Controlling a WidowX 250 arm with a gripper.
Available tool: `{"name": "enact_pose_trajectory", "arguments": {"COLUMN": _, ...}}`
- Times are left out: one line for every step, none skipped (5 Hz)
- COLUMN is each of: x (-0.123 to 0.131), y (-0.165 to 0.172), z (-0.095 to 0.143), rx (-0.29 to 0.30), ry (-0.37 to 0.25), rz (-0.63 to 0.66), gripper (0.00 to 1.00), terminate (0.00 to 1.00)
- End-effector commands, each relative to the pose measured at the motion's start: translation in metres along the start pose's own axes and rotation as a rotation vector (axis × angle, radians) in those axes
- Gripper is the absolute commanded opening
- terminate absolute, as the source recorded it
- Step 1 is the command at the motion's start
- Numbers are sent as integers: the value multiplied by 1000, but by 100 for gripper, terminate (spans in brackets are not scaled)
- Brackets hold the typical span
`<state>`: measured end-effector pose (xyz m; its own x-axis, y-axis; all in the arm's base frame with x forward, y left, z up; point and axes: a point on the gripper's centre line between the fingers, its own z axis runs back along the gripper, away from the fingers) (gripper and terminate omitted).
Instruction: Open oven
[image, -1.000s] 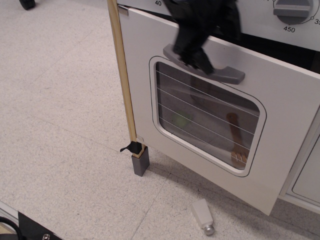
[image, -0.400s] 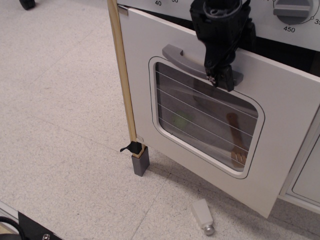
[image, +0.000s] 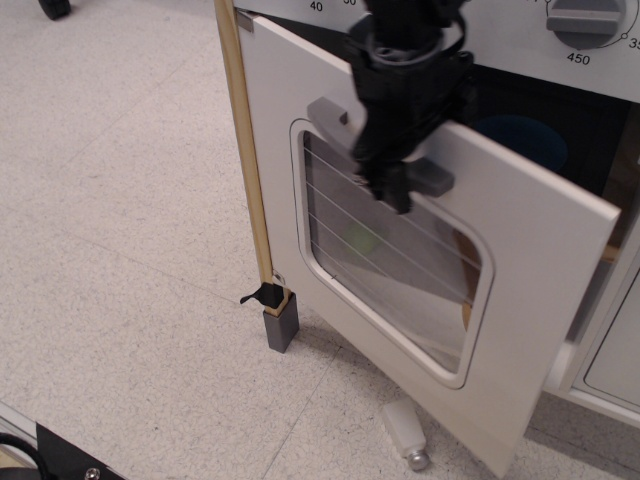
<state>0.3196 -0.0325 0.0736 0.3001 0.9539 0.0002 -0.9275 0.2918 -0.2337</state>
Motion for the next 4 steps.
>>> {"name": "enact_pose_trajectory", "arguments": {"x": 58, "y": 30, "z": 43, "rx": 126, "ry": -41, "rz": -366, "gripper": 100, "terminate": 0}}
{"name": "enact_pose_trajectory", "arguments": {"x": 84, "y": 50, "z": 52, "rx": 194, "ry": -35, "rz": -418, "gripper": 100, "terminate": 0}}
{"name": "enact_pose_trajectory", "arguments": {"x": 107, "y": 73, "z": 49, "rx": 215, "ry": -68, "rz": -425, "gripper": 100, "terminate": 0}}
{"name": "enact_pose_trajectory", "arguments": {"x": 127, "y": 95, "z": 42, "rx": 251, "ry": -98, "rz": -470, "gripper": 100, "terminate": 0}}
